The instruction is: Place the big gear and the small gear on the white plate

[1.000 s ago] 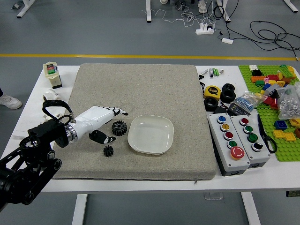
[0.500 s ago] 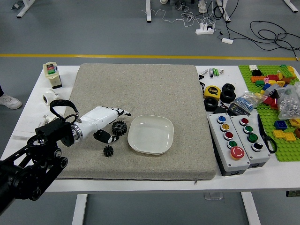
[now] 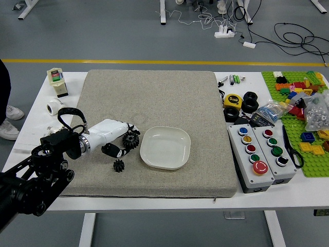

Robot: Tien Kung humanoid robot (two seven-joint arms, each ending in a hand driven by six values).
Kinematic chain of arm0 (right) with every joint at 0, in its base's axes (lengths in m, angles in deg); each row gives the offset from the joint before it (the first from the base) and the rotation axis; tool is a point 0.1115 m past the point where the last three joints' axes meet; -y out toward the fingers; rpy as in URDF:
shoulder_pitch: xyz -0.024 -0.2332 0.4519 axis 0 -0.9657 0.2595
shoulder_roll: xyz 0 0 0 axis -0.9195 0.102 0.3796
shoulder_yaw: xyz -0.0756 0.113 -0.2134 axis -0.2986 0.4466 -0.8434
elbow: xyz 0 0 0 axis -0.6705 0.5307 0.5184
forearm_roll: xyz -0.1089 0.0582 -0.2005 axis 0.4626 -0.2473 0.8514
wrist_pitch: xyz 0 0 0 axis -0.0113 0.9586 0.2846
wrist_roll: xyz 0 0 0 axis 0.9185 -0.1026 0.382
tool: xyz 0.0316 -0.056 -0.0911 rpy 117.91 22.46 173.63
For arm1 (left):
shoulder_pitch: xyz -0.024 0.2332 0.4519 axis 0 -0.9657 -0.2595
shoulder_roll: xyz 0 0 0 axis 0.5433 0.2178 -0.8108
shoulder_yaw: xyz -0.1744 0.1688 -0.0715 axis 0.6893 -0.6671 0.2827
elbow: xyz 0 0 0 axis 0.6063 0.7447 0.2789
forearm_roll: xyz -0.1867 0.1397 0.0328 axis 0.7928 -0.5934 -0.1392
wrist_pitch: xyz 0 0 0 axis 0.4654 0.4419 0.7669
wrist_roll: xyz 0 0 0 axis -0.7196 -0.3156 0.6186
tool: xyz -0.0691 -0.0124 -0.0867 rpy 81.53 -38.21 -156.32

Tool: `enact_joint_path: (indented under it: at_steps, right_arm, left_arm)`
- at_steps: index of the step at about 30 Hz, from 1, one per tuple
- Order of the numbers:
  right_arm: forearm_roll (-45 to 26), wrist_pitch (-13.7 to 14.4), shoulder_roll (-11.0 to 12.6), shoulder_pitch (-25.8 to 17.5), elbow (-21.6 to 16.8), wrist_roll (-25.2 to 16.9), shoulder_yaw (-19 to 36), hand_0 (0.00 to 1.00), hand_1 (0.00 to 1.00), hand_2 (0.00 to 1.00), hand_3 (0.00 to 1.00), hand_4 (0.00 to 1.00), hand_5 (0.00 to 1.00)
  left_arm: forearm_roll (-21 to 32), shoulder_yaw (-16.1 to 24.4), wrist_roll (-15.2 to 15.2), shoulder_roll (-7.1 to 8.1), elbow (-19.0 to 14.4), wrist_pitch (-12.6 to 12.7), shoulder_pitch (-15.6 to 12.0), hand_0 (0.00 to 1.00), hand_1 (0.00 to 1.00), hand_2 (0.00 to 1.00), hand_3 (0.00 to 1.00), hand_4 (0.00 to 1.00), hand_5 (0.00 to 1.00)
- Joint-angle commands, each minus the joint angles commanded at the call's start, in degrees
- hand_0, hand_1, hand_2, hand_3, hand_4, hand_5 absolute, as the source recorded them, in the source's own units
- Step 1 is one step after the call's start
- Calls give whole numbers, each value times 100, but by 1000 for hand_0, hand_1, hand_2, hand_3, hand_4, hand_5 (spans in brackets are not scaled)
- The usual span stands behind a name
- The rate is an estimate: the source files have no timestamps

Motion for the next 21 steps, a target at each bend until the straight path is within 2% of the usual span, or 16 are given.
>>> enact_joint_path:
  at_steps: [1,2,7,8,13,21]
  right_arm:
    - [4,0,0,0,0,1,3,657,666,748,558,754,613]
    - [15,-1,-1,0,0,2,9,657,666,748,557,754,612]
    - [26,-1,0,0,0,1,22,657,666,748,557,754,612]
    - [23,-1,0,1,0,1,22,657,667,747,558,754,612]
    - [13,2,1,9,0,-3,24,657,667,747,558,754,612]
    - [44,-2,1,12,0,-1,50,657,667,748,558,754,612]
  left_arm:
    - [0,1,3,1,0,2,0,507,657,742,715,403,2]
    - [0,5,7,3,2,17,0,417,520,576,583,129,2]
    - [0,42,25,9,0,46,-16,417,520,576,583,129,2]
    - [0,51,29,10,-3,47,-20,338,436,491,527,2,2]
    - [0,164,90,11,-52,51,-43,338,436,491,527,2,2]
    - [0,350,194,36,-465,70,-77,327,429,482,526,2,2]
